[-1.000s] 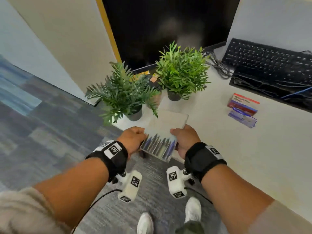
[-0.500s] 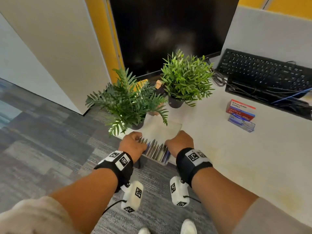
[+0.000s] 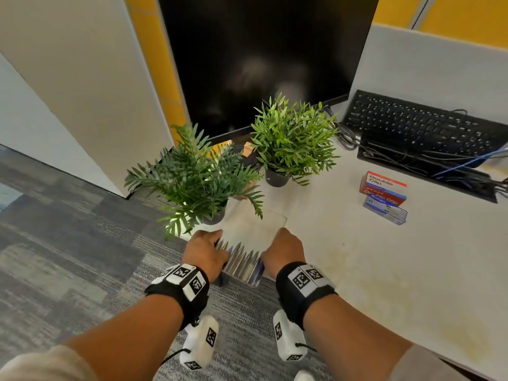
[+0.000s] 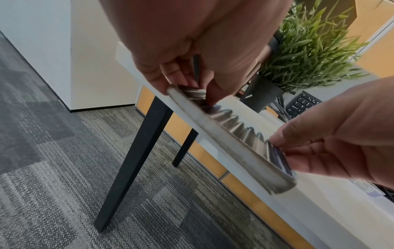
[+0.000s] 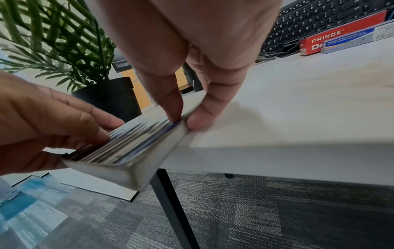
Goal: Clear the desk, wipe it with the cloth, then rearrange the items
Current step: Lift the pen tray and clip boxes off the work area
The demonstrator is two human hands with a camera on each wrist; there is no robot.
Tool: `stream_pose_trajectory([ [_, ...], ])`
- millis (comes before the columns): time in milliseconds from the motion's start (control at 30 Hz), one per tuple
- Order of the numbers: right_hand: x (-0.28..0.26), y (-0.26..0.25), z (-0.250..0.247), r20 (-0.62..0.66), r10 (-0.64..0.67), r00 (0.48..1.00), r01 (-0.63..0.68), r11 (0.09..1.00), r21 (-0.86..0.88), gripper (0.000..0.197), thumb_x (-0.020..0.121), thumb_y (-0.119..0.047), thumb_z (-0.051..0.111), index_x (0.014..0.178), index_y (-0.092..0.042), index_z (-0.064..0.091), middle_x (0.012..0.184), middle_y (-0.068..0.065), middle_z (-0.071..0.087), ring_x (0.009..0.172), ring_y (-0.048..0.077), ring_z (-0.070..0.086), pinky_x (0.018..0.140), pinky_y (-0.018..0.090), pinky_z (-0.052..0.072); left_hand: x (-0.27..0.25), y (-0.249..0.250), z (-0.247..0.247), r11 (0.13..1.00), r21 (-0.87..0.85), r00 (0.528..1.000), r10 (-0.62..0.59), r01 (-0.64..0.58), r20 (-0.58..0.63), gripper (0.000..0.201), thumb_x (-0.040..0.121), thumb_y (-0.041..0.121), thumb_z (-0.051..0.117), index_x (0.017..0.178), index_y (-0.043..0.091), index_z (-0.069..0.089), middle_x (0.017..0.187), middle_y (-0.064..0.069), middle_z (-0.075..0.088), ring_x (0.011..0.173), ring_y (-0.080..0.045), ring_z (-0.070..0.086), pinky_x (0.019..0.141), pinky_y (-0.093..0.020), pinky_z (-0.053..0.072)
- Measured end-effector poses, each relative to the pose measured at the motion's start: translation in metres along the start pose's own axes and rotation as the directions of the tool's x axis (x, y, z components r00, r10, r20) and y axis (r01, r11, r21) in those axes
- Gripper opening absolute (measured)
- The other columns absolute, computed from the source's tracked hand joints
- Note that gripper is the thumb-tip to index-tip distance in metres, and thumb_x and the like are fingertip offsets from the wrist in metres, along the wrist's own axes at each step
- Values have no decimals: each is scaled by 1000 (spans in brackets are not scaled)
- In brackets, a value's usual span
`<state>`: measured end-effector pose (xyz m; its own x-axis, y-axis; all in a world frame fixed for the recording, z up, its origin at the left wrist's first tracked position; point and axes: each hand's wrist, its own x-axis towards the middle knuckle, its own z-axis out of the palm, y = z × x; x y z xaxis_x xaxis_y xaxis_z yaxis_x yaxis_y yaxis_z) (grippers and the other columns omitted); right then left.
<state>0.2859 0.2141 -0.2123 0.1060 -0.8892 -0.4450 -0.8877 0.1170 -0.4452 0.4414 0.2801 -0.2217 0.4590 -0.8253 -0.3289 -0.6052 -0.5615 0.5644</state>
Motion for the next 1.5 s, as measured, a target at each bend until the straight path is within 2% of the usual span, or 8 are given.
stream_pose_trajectory([
  [200,2,1,-1,21,0,1000,0,1000,12,38,85,-6,59,122,-3,50,121,13,59,107,29,60,72,25,44,1,-2,3,997,73,1000,15,-15,-4,60,82,23,65,139,15,50,135,-10,48,121,-26,51,105,-30,41],
  [367,-3,4,-12,11,-35,999,34,998,49,40,84,-15,62,121,-5,51,121,12,59,109,28,58,85,30,48,-21,7,1,950,269,978,187,-156,-91,59,85,28,62,140,12,46,132,-12,51,122,-29,46,106,-35,38],
  [500,-8,22,-45,-99,-26,995,48,973,226,41,86,-16,60,127,-13,56,124,7,63,109,23,60,91,24,47,-45,30,1,870,257,893,447,-421,-51,42,81,19,65,122,12,64,112,-6,64,102,-21,59,93,-34,53],
  [767,12,101,-163,-303,26,953,41,976,213,24,89,-13,56,110,-17,67,114,4,67,100,20,61,86,23,46,-65,163,35,738,131,744,626,-662,236,39,92,33,45,129,27,54,118,6,60,111,-13,54,97,-27,44],
  [1000,101,176,-238,-328,-42,944,18,997,-74,26,89,-15,58,114,-20,63,114,4,62,102,21,59,85,28,46,-12,285,94,792,183,802,522,-582,291,39,89,32,51,127,23,53,120,-3,56,111,-24,56,94,-32,47],
  [1133,153,202,-243,-252,-118,961,65,976,-208,31,78,-29,72,105,-34,57,112,-2,59,99,17,54,82,28,49,19,326,141,730,344,798,464,-591,385,40,89,26,53,129,20,51,128,-7,50,114,-28,53,96,-38,48],
  [1333,192,217,-246,-57,-259,964,228,918,-323,34,77,-23,69,105,-32,53,106,-4,55,98,17,56,83,29,51,51,348,194,575,519,770,396,-632,500,44,87,16,58,129,18,47,132,-7,47,120,-29,50,95,-42,47],
  [1500,202,224,-247,-15,-273,962,258,927,-270,40,75,-19,70,101,-35,43,103,-5,56,87,16,57,75,28,54,63,343,209,560,523,765,427,-642,483,40,89,14,57,128,13,46,125,-10,49,108,-31,56,85,-42,52],
])
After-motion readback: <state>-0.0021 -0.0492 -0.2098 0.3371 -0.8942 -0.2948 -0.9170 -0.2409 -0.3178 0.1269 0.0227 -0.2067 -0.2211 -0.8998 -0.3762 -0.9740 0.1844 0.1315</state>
